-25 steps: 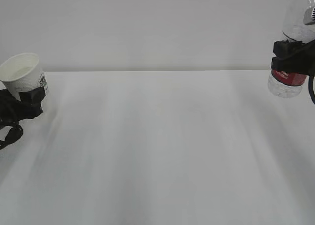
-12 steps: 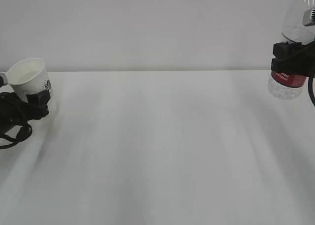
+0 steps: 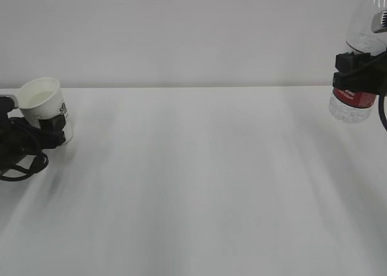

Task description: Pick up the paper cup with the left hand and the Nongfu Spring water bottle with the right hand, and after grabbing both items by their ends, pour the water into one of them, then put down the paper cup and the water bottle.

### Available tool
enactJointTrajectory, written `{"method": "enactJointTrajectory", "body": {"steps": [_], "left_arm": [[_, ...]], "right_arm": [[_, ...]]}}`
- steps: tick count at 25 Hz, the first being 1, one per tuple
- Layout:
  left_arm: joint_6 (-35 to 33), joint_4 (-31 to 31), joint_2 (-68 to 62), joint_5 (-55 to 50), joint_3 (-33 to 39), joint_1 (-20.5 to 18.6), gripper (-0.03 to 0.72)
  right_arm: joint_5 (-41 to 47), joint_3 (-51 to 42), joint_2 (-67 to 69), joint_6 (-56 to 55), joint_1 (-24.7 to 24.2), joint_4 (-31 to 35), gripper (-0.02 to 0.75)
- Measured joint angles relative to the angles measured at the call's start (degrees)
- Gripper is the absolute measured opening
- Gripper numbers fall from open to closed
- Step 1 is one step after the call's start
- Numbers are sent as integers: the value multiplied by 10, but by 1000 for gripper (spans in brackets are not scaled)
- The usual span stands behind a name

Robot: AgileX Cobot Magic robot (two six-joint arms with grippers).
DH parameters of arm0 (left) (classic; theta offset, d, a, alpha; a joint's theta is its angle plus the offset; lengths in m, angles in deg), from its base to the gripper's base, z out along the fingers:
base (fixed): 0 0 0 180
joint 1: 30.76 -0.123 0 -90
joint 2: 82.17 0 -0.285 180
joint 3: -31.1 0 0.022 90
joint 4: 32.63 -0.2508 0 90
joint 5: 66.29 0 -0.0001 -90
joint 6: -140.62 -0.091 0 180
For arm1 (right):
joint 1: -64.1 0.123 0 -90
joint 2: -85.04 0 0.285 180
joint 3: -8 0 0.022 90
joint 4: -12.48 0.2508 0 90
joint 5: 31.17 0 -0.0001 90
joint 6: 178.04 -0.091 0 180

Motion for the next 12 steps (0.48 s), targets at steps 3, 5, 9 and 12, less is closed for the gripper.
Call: {"method": "enactJointTrajectory", "body": {"steps": [3, 5, 9, 12], "left_arm": [[-1, 0, -11, 13, -7, 0, 482], [-1, 0, -15, 19, -7, 0, 482], [-1, 2, -18, 24, -8, 0, 482], [-1, 2, -18, 24, -8, 0, 481]], "right_arm": [[1, 0, 0, 0, 0, 0, 361], [1, 0, 0, 0, 0, 0, 361], [1, 0, 0, 0, 0, 0, 361], [1, 0, 0, 0, 0, 0, 361]]}}
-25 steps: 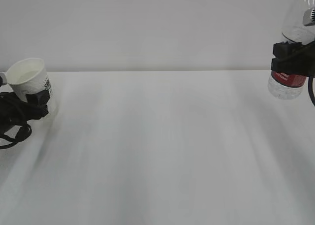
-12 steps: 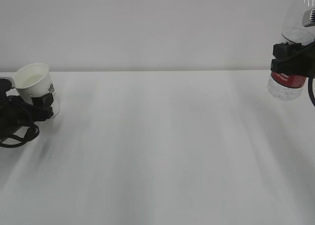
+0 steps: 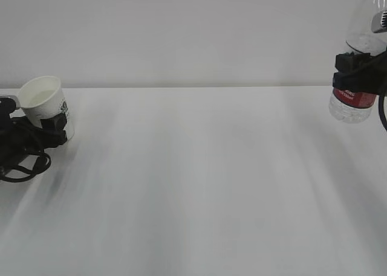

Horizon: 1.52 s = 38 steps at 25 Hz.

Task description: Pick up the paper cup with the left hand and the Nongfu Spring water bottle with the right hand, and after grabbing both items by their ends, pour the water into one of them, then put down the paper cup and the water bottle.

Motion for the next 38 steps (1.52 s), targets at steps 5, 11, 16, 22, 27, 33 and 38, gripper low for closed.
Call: {"method": "enactJointTrajectory", "body": {"steps": [5, 11, 16, 22, 27, 33, 38], "left_arm": [[-1, 2, 0, 0, 0, 0, 494], [-1, 12, -2, 0, 0, 0, 666], [-1, 16, -2, 0, 0, 0, 687], [-1, 18, 3, -1, 16, 0, 688], [-1, 23, 31, -1, 48, 0, 687], [-1, 23, 68, -1, 100, 0, 681], [-1, 3, 127, -1, 144, 0, 670]], "right_arm": [[0, 0, 0, 0, 0, 0, 361], [1, 0, 0, 0, 0, 0, 361], [1, 0, 0, 0, 0, 0, 361], [2, 0, 0, 0, 0, 0, 361], [2, 0, 0, 0, 0, 0, 361], [2, 0, 0, 0, 0, 0, 361], [3, 0, 0, 0, 0, 0, 361]]}}
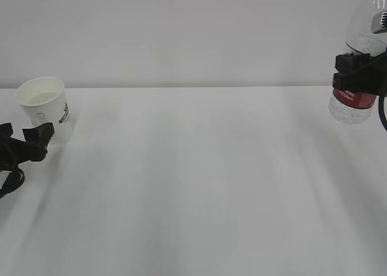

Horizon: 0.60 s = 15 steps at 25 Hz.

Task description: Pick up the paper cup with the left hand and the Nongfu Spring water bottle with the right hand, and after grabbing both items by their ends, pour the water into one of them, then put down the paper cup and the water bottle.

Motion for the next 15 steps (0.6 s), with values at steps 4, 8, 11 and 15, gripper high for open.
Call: {"method": "enactJointTrajectory", "body": {"steps": [4, 8, 11, 15], "left_arm": [[0, -3, 48, 0, 29, 0, 664], [0, -3, 82, 0, 52, 0, 663], [0, -3, 102, 0, 67, 0, 659], [0, -3, 116, 0, 79, 0, 655]], "right_arm": [[0, 0, 0, 0, 0, 0, 361], [0, 0, 0, 0, 0, 0, 361], [2, 0, 0, 0, 0, 0, 361], [4, 0, 0, 0, 0, 0, 361]]}}
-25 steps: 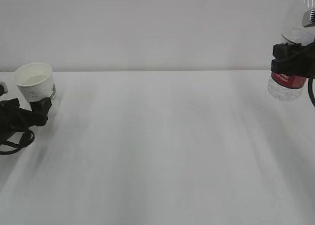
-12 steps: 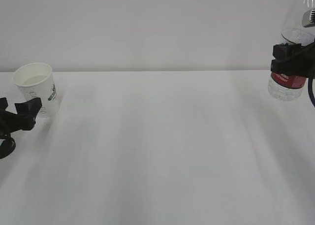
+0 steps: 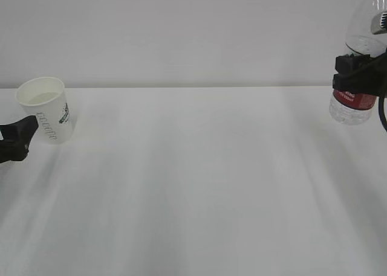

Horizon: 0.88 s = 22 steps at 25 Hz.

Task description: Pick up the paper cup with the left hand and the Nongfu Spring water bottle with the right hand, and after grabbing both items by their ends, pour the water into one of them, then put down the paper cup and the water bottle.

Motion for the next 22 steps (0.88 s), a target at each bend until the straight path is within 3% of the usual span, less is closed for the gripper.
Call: {"method": "enactJointTrajectory", "body": {"steps": [11, 22], "left_arm": [[0, 0, 1, 0, 0, 0, 643], [0, 0, 1, 0, 0, 0, 637]], "right_arm": [[-32, 0, 52, 0, 0, 0, 360], [-156, 0, 138, -3, 0, 16, 360]]}}
